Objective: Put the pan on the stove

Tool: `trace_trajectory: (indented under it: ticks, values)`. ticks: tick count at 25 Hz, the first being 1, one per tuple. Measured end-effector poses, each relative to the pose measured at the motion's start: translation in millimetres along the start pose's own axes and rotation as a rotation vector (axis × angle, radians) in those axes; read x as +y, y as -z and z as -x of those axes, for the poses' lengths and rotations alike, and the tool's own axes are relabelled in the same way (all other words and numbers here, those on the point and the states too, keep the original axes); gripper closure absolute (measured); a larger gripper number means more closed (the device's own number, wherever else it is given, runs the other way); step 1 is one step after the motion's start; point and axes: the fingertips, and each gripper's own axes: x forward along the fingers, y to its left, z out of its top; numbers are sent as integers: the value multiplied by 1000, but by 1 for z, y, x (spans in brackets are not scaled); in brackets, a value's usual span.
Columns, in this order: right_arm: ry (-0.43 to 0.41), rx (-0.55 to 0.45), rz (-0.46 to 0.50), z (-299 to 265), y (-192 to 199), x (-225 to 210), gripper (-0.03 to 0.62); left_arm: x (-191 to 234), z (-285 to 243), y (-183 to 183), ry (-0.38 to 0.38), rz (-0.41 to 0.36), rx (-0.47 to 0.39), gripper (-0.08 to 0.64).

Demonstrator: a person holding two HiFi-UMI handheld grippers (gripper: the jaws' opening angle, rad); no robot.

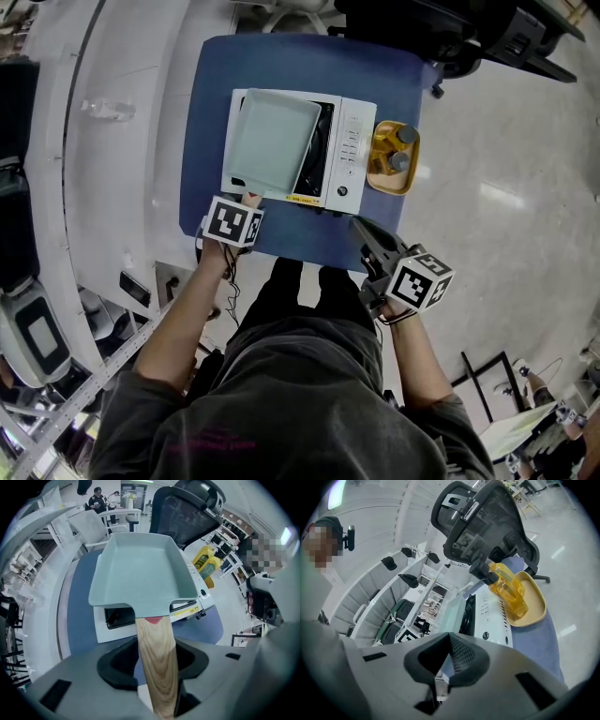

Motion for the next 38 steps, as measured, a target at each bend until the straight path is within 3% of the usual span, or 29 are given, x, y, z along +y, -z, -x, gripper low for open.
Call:
trace_trajectory:
  ticks: [19,27,38]
  values:
    - [16,31,84,-21,29,50,589,7,52,25,86,3,-164,354]
    - [23,40,87,-32,48,60,589,-4,66,16,150,-24,-221,334]
    - [8,35,126,-36,42,83,589,2,121,11,151,-43,-349,331]
